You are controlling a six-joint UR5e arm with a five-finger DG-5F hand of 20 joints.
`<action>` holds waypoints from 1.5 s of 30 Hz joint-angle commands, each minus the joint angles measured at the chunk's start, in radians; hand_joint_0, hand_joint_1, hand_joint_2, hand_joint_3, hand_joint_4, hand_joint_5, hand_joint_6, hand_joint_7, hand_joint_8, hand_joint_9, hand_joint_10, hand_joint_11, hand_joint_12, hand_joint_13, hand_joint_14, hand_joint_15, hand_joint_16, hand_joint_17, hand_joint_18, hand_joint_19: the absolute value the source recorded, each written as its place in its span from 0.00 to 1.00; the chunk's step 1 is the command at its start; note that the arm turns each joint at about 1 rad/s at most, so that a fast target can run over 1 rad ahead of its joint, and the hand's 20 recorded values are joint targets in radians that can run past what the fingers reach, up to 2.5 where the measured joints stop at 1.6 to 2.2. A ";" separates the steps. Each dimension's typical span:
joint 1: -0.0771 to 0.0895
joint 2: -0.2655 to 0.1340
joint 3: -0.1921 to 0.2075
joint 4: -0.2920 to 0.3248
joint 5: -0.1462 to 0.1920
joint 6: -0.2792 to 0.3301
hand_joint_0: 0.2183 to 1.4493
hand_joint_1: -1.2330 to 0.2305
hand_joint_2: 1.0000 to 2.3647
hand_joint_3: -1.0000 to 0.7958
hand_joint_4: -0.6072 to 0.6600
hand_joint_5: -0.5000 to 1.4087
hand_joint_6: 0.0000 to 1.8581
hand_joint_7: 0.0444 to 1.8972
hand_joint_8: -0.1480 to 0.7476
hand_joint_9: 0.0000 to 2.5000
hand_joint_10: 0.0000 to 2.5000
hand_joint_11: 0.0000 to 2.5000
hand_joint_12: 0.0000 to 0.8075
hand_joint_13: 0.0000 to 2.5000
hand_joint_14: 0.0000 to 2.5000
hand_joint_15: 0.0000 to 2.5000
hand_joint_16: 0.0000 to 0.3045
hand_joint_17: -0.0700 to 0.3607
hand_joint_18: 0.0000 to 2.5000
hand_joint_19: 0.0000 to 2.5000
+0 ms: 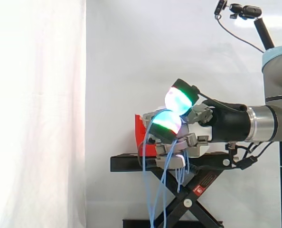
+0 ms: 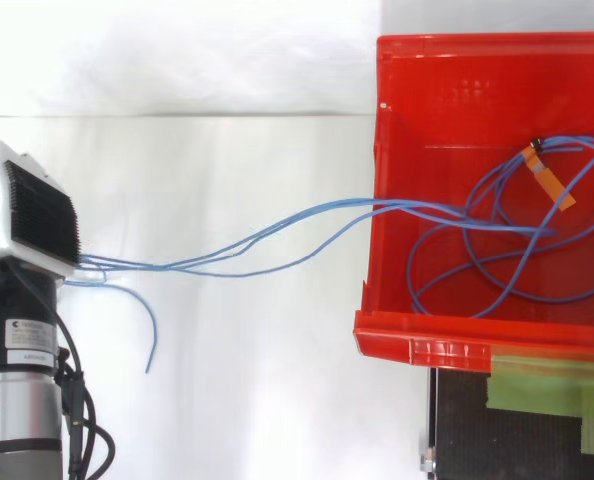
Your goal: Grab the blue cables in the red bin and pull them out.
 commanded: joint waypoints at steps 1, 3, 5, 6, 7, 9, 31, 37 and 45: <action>-0.002 0.000 0.000 0.000 0.000 0.000 0.63 0.17 0.00 0.02 0.52 0.50 0.71 0.15 0.43 0.27 0.78 0.43 0.38 0.38 0.79 0.42 0.14 0.39 0.39 0.48; 0.000 0.000 0.000 0.000 0.000 0.000 0.63 0.17 0.00 0.01 0.52 0.49 0.71 0.14 0.43 0.26 0.86 0.42 0.38 0.37 0.80 0.42 0.14 0.39 0.40 0.48; 0.000 0.000 0.000 0.000 0.000 0.000 0.63 0.17 0.00 0.01 0.52 0.49 0.71 0.14 0.43 0.26 0.89 0.40 0.38 0.37 0.82 0.41 0.14 0.39 0.40 0.48; 0.000 0.000 0.000 0.000 0.000 0.000 0.63 0.17 0.00 0.00 0.52 0.49 0.71 0.14 0.43 0.26 0.89 0.41 0.38 0.37 0.84 0.41 0.14 0.39 0.40 0.48; 0.000 0.000 0.000 0.000 0.000 0.000 0.63 0.17 0.00 0.00 0.52 0.49 0.71 0.14 0.43 0.26 0.90 0.40 0.38 0.37 0.86 0.41 0.14 0.39 0.40 0.48; 0.000 0.000 0.000 0.000 0.000 0.000 0.63 0.17 0.00 0.00 0.52 0.49 0.71 0.14 0.43 0.26 0.89 0.40 0.38 0.35 0.94 0.38 0.14 0.38 0.41 0.49; 0.000 0.000 0.000 0.001 -0.003 -0.057 0.65 0.17 0.00 0.00 0.54 0.50 0.70 0.14 0.44 0.27 0.82 0.39 0.36 0.35 1.00 0.34 0.11 0.33 0.57 0.80; 0.000 0.000 0.000 0.001 -0.003 -0.061 0.66 0.17 0.00 0.00 0.54 0.51 0.69 0.13 0.45 0.28 0.75 0.41 0.36 0.36 1.00 0.37 0.11 0.34 0.55 0.74; 0.000 0.000 0.000 0.001 -0.003 -0.060 0.66 0.17 0.00 0.00 0.54 0.51 0.69 0.14 0.44 0.29 0.71 0.42 0.37 0.36 1.00 0.37 0.11 0.34 0.55 0.74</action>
